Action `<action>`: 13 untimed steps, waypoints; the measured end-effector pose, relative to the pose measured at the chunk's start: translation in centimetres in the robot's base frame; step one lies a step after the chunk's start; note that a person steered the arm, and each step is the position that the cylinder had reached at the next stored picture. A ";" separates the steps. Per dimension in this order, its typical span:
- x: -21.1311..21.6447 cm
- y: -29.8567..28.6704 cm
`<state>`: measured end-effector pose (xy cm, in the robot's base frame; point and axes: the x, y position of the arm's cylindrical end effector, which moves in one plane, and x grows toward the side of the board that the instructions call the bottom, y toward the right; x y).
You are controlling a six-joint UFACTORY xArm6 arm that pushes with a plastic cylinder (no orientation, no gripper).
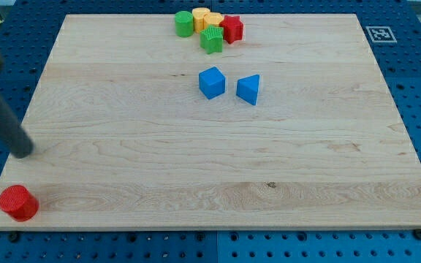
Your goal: Move the red circle bottom of the blue cube
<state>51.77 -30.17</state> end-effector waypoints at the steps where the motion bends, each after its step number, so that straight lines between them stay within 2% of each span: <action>1: 0.4 -0.2; 2: 6.6 -0.2; 3: 9.9 0.1; 4: 9.9 0.1; 7: 9.8 8.3; 9: 6.9 6.9; 13: 4.1 11.7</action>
<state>55.89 -18.46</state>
